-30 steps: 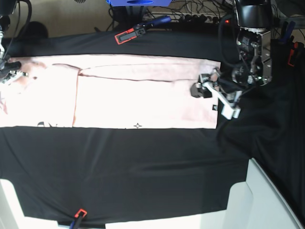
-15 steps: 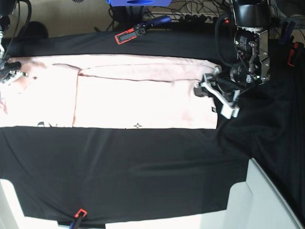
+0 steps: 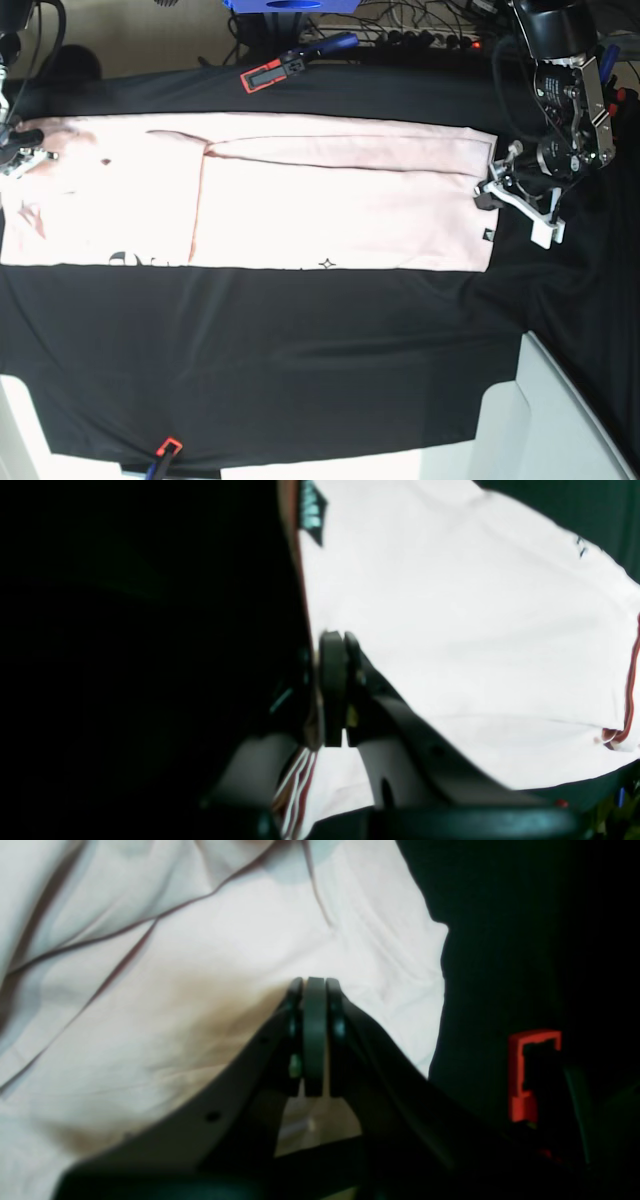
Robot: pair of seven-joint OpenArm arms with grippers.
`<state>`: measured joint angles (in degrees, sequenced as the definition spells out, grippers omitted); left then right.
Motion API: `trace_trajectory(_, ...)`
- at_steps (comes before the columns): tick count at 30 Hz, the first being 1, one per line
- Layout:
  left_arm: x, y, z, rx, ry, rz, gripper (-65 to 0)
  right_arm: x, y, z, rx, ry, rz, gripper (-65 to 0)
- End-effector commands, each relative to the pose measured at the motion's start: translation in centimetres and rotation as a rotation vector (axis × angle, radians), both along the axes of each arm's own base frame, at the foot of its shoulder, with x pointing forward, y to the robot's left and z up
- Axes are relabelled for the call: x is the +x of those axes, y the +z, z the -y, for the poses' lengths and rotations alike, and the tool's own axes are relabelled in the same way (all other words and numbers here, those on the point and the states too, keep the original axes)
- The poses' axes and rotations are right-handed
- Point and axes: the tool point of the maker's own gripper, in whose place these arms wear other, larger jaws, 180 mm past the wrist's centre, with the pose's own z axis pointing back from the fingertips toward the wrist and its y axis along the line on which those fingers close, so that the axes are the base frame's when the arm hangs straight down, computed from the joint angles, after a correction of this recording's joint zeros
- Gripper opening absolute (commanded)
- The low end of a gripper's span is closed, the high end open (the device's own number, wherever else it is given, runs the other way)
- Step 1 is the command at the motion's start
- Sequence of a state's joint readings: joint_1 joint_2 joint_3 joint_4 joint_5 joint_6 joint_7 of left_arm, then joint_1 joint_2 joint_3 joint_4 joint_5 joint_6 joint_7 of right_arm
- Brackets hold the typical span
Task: Fold the T-shirt properly
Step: 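Lift the gripped side with the left gripper and fold it toward the right gripper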
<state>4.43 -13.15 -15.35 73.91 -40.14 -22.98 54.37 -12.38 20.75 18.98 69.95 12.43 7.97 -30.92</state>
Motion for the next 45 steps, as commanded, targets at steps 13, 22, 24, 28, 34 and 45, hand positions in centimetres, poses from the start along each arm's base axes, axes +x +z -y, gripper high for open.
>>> trace_trajectory(13, 1.6, 10.0, -3.6, 0.176, 0.093, 0.224, -65.0, 1.4, 1.6, 1.1, -0.034, 0.007, 0.048, -64.6)
trace_trajectory(22, 2.2, 10.4, 6.9, 0.074, -0.148, 0.189, -65.0, 1.5, 1.6, 1.1, -0.034, 0.007, 0.051, -64.6)
trace_trajectory(24, 2.2, 9.9, 10.4, 0.019, -0.184, 0.172, -65.0, 1.5, 1.6, 1.1, -0.034, 0.007, 0.051, -64.6)
trace_trajectory(28, 2.7, 9.8, 16.6, -0.059, -0.293, 0.159, -65.0, 1.4, 1.6, 1.1, -0.034, 0.007, 0.048, -64.6)
trace_trajectory(34, 2.0, 7.2, 23.3, -0.156, -0.406, 0.07, -65.0, 1.3, 1.5, 1.1, -0.034, 0.007, 0.045, -64.6)
trace_trajectory(45, 2.4, 6.7, 27.2, -0.2, -0.468, 0.047, -65.0, 1.4, 1.6, 1.1, -0.034, 0.007, 0.048, -64.6)
